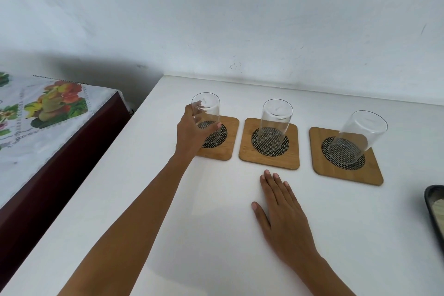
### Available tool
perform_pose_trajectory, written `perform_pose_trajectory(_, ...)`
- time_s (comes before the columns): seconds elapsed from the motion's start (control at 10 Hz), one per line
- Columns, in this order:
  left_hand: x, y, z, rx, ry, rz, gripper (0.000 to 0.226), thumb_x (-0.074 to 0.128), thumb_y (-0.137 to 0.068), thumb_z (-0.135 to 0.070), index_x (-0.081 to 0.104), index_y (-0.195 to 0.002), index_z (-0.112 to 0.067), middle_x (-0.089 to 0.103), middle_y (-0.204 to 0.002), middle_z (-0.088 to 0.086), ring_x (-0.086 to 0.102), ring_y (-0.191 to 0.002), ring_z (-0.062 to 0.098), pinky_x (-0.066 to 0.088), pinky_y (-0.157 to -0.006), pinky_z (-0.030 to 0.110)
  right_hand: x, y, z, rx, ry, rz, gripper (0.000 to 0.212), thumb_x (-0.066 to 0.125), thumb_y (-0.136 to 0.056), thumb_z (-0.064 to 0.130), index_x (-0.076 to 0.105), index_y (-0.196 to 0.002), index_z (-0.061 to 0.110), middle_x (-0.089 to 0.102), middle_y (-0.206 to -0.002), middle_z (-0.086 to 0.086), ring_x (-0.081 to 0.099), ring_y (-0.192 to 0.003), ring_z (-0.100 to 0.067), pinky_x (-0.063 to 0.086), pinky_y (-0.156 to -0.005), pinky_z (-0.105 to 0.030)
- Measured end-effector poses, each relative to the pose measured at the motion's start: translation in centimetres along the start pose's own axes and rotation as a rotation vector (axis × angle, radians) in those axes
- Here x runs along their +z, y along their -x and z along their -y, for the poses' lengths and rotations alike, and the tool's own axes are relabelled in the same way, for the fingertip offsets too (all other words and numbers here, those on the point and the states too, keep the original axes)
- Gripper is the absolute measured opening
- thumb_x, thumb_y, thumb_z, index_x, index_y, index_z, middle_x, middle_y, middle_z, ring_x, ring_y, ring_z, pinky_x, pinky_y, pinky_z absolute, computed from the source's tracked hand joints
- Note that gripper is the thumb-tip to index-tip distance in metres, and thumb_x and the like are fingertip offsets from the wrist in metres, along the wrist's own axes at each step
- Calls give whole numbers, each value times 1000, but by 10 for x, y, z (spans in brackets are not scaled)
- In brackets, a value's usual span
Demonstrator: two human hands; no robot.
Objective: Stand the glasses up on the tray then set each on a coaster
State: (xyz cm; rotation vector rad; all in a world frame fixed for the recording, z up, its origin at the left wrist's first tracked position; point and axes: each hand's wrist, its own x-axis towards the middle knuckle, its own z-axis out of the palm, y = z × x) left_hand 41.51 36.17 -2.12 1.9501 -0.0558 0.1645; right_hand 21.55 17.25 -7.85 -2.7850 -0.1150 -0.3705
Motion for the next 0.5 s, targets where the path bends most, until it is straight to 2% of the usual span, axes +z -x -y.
perform_pose_trajectory(0.2,0,0,1,8,-6,-5,80,86,-67,-33,44,-134,-20,57,-127,-4,58,-117,14,44,-91,22,1,1,-1,-5,2,-8,60,33,-98,41,40,-144,3,39,-152,-10,32,-143,-23,26,-114,-39)
perform_pose_trajectory(0.4,-1,9,-8,-11,-32,-25,93,85,-67,-34,34,-143,-17,46,-143,2,46,-130,15,41,-100,26,-1,0,0,-7,-29,-2,61,32,-98,41,38,-145,4,37,-153,-9,30,-144,-22,23,-115,-38)
perform_pose_trajectory(0.5,2,35,-11,43,-46,-187,90,81,-72,-37,32,-146,-18,39,-146,3,40,-131,12,35,-98,23,-2,5,-6,-4,-64,7,61,29,-98,42,36,-147,7,34,-155,-5,25,-146,-18,19,-117,-34)
